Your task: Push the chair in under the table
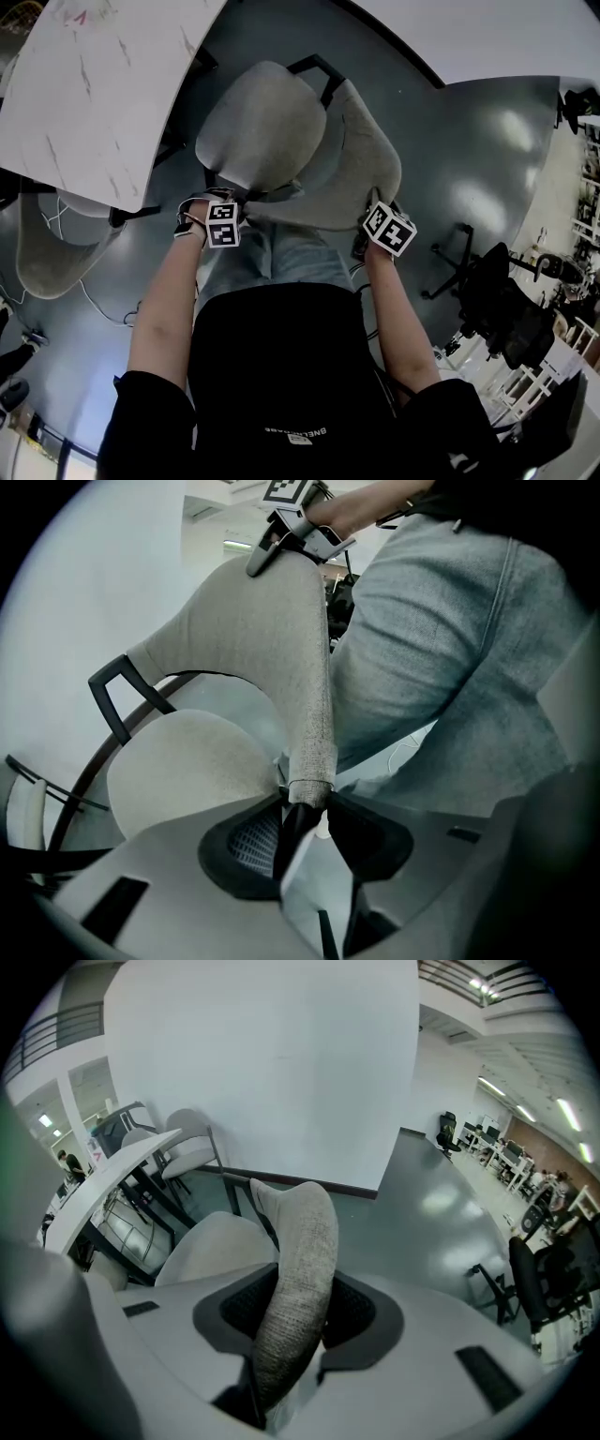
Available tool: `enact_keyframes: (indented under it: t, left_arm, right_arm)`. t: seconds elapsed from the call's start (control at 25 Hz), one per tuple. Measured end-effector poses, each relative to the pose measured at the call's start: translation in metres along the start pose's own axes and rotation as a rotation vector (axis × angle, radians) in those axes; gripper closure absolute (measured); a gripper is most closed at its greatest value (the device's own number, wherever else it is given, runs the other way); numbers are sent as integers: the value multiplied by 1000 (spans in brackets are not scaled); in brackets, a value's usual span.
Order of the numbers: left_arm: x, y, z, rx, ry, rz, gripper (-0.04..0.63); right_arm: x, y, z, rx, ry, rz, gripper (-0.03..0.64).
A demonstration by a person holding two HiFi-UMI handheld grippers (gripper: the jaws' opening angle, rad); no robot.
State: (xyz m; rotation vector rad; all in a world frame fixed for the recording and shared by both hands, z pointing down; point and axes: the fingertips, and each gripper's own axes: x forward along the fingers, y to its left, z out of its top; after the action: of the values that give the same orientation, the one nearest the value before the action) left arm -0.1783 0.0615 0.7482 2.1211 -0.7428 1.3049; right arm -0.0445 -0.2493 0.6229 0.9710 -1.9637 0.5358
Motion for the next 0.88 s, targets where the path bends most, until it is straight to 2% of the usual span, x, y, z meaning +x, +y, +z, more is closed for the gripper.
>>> enact_keyframes:
  t: [0.24,0.44,0.88]
  left_arm:
    - [-7,12,-14,-42,12,14,449]
    - [-13,21,-27,-69,15,41,448]
    - [-28,48,-59,-181,70,97,439]
  right_arm:
    - [12,25,16,-28,2,33,469]
    - [20,42,30,-6,5,37,474]
    - [40,90,58,-81,12,70,474]
